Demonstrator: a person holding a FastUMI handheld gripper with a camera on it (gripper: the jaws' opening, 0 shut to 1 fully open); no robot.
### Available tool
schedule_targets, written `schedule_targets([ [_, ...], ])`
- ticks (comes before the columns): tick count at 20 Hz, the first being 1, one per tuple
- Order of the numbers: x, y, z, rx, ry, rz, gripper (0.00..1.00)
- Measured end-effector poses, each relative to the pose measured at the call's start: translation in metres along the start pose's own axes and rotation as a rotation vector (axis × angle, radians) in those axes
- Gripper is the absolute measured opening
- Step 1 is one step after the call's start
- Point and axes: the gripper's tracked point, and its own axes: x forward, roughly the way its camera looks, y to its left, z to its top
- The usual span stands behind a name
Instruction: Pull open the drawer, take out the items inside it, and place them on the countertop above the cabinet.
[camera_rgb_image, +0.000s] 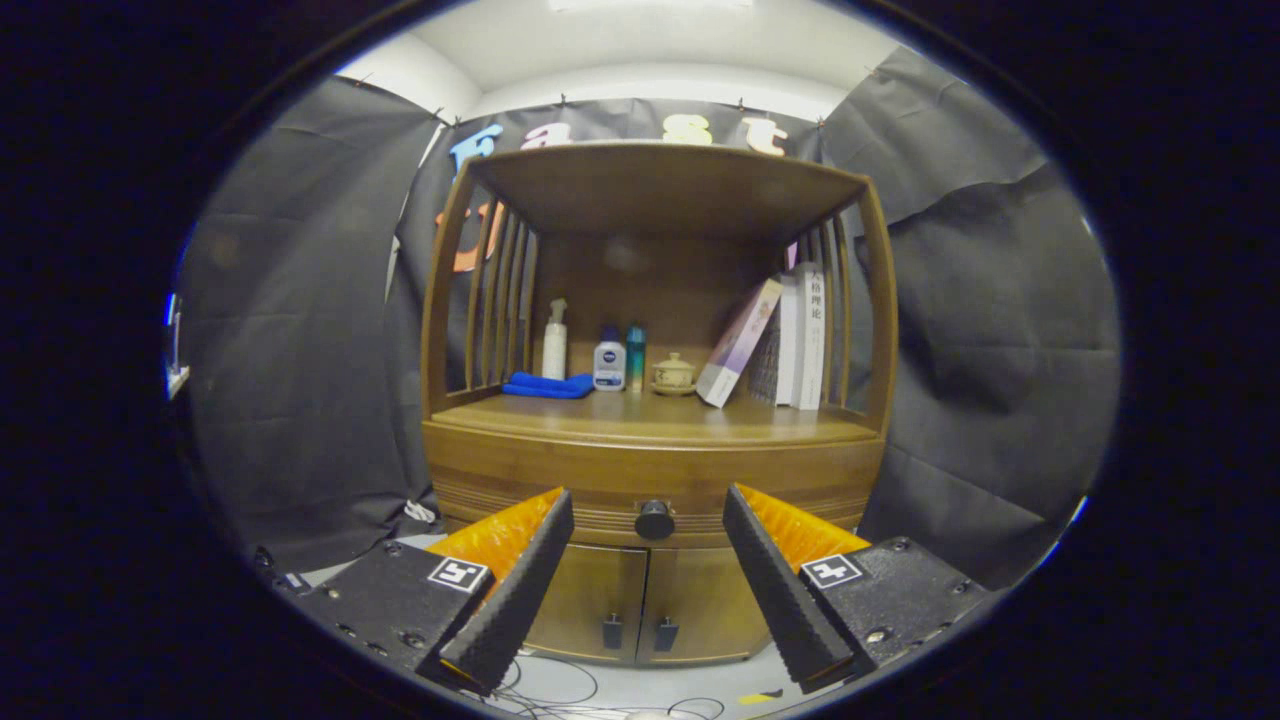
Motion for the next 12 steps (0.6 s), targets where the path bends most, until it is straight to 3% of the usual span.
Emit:
schedule_targets([
  [5, 0.069, -0.004, -0.041, -0.018, 0.058, -0.034, 0.99],
  [12, 0.114, -0.010, -0.067, 0.014, 0.114, -0.054, 0.99],
])
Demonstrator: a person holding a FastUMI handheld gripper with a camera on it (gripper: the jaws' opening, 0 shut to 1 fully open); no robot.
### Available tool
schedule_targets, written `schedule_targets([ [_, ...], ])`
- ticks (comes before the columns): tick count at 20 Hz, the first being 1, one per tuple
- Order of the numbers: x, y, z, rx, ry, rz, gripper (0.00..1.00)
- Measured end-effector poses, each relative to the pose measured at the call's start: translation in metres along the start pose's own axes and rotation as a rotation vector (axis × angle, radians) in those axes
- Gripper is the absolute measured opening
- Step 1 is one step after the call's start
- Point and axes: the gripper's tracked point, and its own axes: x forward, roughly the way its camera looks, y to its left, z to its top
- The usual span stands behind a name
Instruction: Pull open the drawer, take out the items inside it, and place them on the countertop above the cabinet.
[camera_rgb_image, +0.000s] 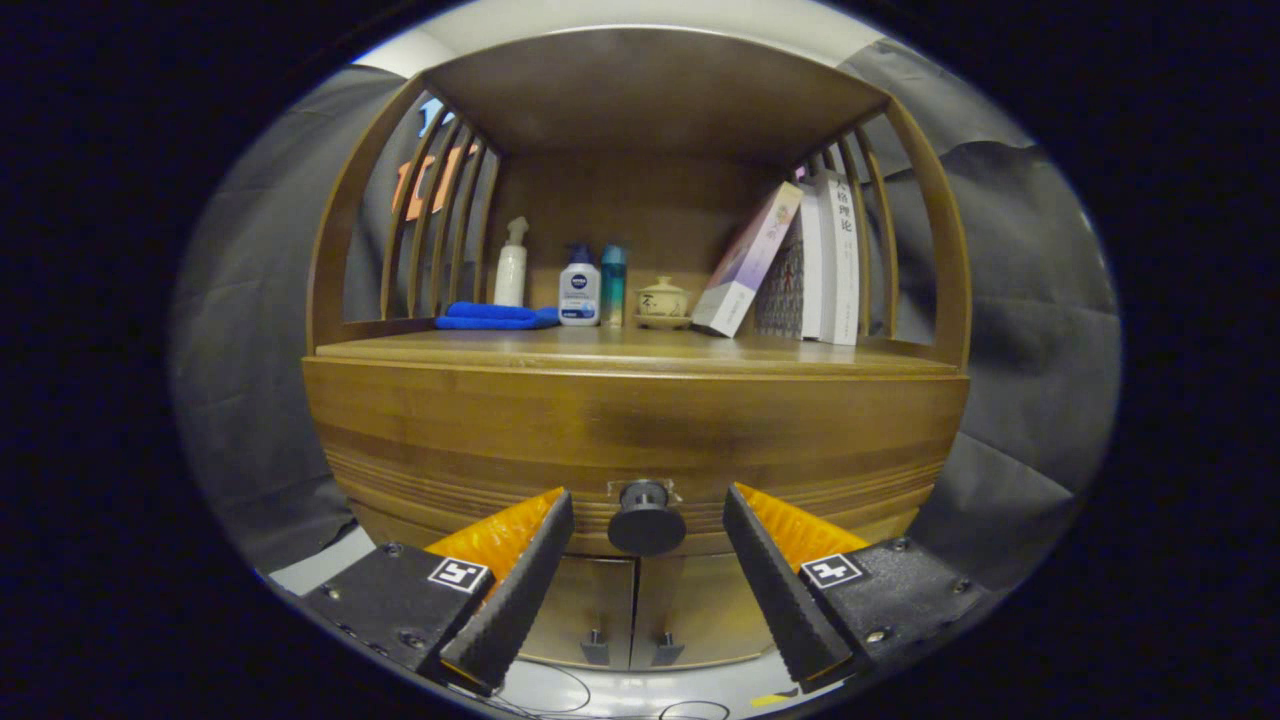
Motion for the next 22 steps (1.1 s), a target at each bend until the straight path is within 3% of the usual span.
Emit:
schedule_targets([
  [2, 0.007, 0.002, -0.003, 0.001, 0.015, 0.002, 0.97],
  [8, 0.015, -0.004, -0.006, -0.043, -0.012, -0.024, 0.65],
  [10, 0.018, -0.003, -0.007, -0.001, -0.024, -0.014, 0.54],
  [13, 0.017, -0.001, -0.011, 0.051, 0.012, 0.025, 0.49],
  [22, 0.011, -0.005, -0.013, -0.012, 0.039, 0.006, 0.41],
])
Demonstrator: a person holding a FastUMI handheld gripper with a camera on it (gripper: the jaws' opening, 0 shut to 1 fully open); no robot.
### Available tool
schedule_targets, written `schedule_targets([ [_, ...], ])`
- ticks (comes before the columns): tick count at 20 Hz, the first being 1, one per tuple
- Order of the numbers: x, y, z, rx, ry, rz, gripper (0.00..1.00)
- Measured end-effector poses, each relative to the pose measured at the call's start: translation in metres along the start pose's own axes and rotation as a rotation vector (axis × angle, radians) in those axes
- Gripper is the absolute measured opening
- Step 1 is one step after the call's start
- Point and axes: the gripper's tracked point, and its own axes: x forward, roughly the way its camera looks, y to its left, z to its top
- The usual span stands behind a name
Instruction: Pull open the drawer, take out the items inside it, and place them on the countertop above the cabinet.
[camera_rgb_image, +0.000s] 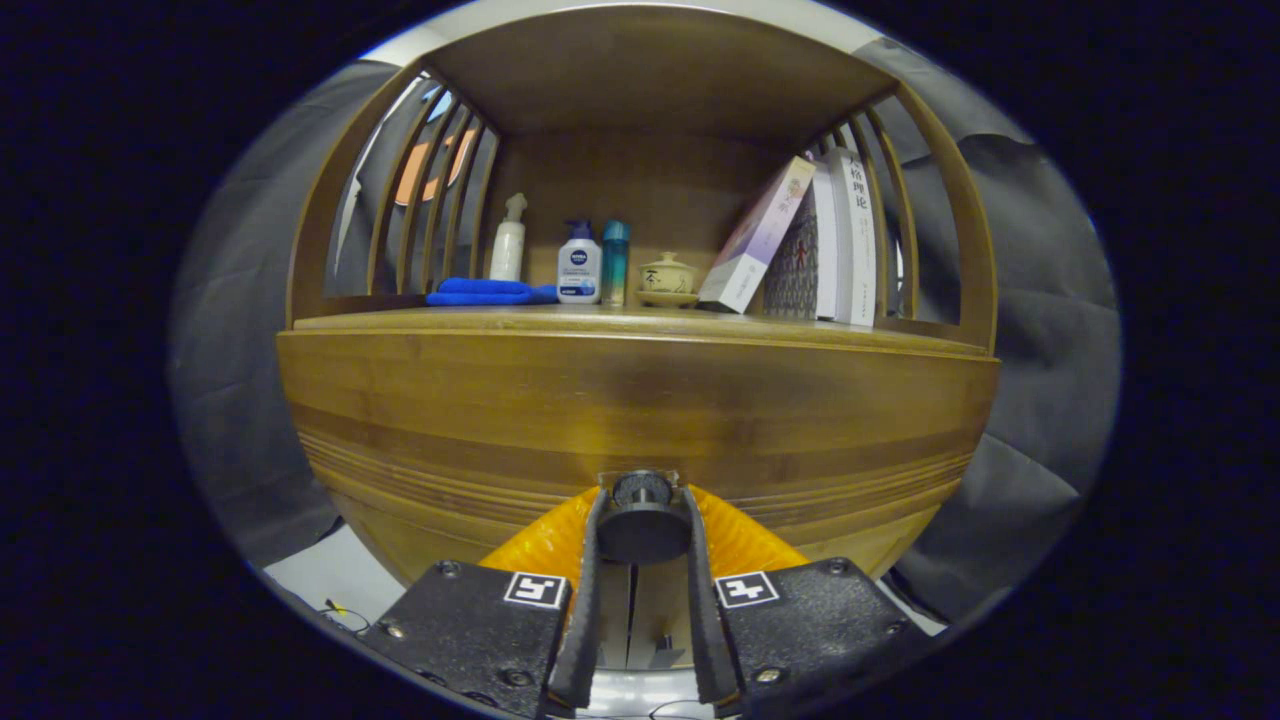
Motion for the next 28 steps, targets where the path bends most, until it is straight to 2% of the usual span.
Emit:
schedule_targets([
  [20, -0.102, -0.005, -0.024, -0.006, 0.006, 0.024, 0.40],
  [23, -0.121, -0.011, -0.029, -0.031, -0.005, 0.005, 0.40],
  [28, -0.150, -0.008, -0.048, 0.003, 0.017, 0.027, 0.40],
])
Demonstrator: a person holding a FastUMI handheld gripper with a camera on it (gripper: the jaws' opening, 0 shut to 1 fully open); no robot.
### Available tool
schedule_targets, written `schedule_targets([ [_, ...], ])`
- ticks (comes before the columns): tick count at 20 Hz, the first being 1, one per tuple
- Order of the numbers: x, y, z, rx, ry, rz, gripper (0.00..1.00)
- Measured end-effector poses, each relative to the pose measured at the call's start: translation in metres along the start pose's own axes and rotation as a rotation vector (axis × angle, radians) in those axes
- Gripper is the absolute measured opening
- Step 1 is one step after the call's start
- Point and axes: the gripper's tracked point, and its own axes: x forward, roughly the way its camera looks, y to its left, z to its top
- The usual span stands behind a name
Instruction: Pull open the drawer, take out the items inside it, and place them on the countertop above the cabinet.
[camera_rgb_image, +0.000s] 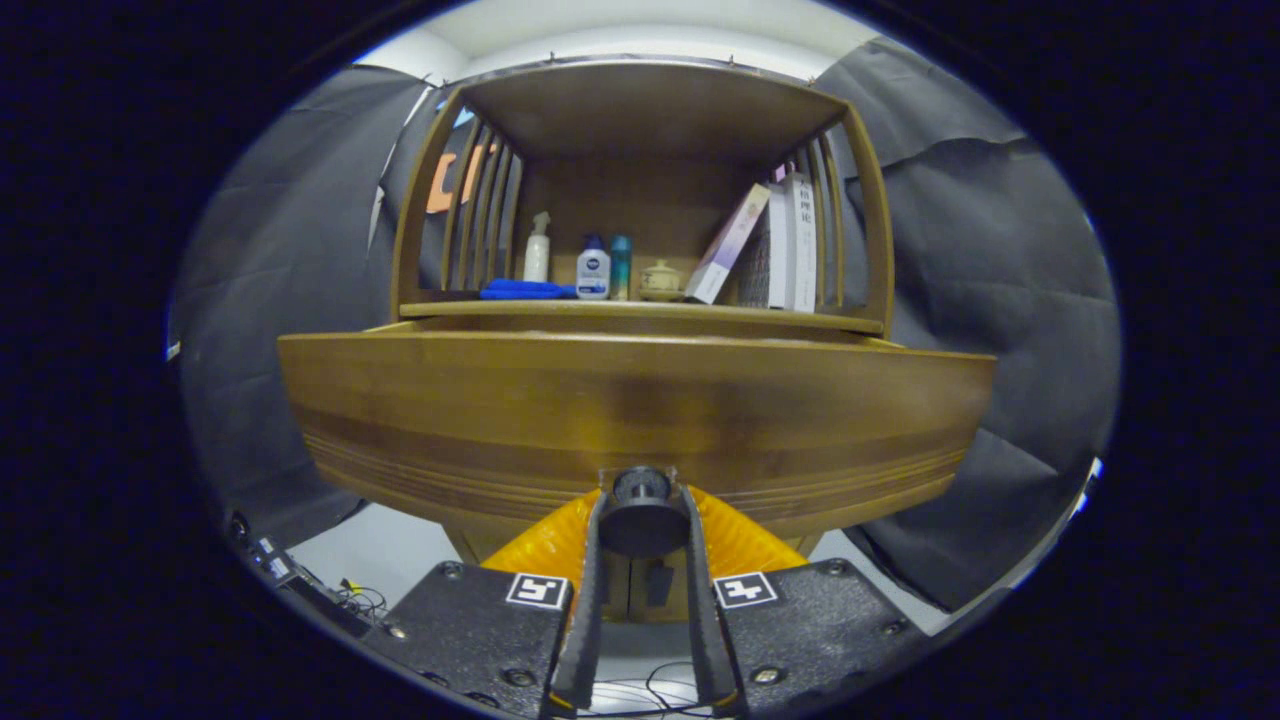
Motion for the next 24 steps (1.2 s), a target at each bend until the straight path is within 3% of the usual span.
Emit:
schedule_targets([
  [16, -0.054, 0.012, -0.013, 0.064, 0.029, 0.016, 0.40],
  [24, -0.054, 0.014, -0.017, 0.035, 0.059, 0.015, 0.40],
])
